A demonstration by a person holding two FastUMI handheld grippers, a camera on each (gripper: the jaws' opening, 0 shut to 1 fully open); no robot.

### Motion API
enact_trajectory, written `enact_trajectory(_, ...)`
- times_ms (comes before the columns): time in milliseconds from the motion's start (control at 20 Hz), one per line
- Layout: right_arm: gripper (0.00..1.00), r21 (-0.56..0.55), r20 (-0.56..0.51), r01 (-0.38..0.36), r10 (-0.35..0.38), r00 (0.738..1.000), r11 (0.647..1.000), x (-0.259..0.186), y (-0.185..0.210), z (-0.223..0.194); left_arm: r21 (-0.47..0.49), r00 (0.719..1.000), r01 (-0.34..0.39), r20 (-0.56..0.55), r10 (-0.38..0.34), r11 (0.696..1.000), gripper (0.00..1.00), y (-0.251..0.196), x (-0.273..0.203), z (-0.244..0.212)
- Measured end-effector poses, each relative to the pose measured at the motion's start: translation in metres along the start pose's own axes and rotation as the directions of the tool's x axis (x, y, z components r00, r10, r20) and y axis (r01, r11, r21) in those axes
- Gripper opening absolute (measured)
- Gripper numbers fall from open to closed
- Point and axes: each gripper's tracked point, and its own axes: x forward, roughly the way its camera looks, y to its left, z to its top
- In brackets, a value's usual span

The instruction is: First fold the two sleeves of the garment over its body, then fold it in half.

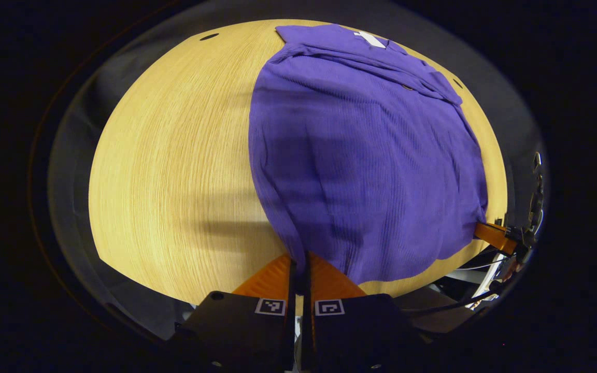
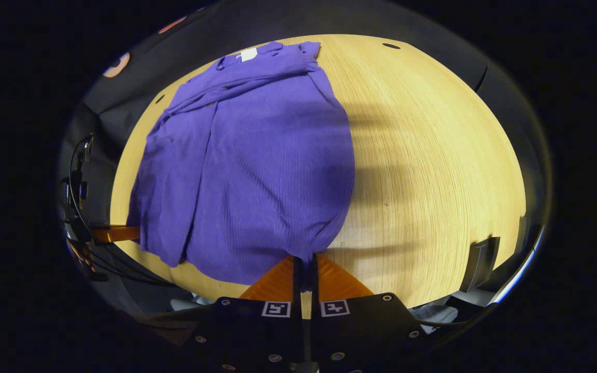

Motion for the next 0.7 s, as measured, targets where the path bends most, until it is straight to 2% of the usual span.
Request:
enact_trajectory(150,0.07,0.007,0.059,-0.042,0.041,0.997,0.999,-0.014,0.006,0.02,-0.04,0.997,0.06,0.04,-0.059,0.997,0.05,-0.007,-0.019,0.016)
enact_trajectory(700,0.06,-0.045,0.233,-0.116,0.123,0.965,0.992,-0.072,0.032,0.113,0.078,0.967,0.052,0.246,-0.07,0.996,0.05,-0.024,-0.105,0.105)
